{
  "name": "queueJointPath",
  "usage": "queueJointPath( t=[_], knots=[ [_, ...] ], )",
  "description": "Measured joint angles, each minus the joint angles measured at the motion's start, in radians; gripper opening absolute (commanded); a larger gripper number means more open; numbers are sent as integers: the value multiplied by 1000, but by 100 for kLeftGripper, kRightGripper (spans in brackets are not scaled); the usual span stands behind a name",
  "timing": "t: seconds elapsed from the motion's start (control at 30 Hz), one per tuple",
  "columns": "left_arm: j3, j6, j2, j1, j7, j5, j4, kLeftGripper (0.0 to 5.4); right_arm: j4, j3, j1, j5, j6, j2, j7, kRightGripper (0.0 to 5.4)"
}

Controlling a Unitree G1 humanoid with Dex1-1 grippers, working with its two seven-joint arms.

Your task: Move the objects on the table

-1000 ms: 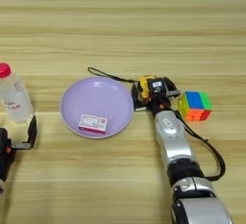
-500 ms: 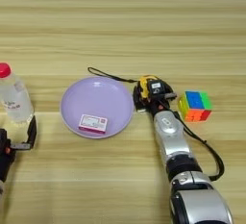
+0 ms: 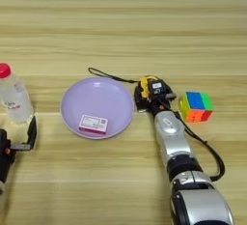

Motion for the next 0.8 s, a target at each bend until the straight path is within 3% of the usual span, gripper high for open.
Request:
queueJointPath(
  t=[0.23, 0.8],
  knots=[
    [-2, 1, -2, -1, 2, 0, 0, 540, -68, -5, 51, 9, 6, 3, 5, 414],
    [-9, 12, -4, -1, 4, 1, -12, 540, -485, 3, 344, 10, 129, -21, 46, 413]
  ],
)
